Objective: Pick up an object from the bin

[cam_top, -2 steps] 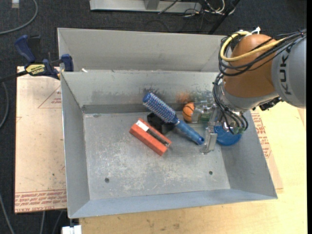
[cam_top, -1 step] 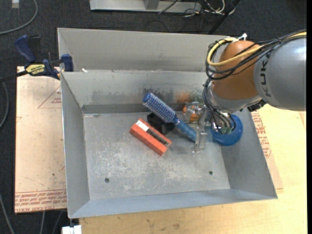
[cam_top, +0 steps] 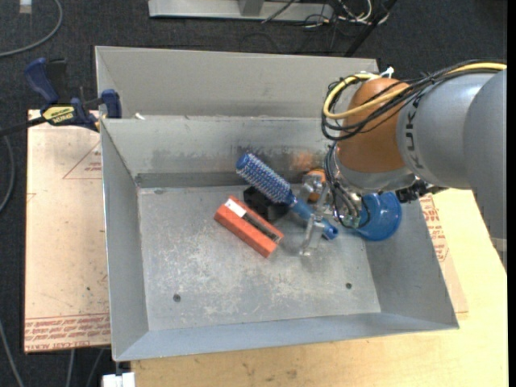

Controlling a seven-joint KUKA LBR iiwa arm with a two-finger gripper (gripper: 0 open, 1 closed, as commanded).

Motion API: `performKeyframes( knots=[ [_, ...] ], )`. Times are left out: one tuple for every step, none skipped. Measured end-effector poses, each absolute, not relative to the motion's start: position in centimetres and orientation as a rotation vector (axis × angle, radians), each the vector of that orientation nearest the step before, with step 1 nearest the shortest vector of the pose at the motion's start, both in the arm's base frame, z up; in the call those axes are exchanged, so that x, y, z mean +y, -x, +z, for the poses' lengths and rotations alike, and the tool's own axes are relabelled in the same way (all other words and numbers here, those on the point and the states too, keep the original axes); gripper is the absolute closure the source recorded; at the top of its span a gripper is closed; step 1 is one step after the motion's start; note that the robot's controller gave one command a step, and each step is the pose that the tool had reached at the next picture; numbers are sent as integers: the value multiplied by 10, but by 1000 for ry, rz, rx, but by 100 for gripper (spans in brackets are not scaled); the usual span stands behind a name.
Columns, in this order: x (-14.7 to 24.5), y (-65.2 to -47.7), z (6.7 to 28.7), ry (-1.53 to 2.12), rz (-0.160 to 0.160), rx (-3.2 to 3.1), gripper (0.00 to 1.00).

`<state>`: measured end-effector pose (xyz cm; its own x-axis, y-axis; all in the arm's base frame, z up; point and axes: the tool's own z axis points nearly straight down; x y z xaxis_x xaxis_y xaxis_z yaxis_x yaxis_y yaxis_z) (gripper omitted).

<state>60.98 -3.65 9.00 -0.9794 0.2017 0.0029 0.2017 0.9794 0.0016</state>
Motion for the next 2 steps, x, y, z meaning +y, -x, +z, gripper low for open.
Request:
performKeyframes(
  knots=[
    [-34, -615, 100, 592, -5, -3088, 0],
    [-41, -620, 80, 659, -17, -3076, 0]
  ],
)
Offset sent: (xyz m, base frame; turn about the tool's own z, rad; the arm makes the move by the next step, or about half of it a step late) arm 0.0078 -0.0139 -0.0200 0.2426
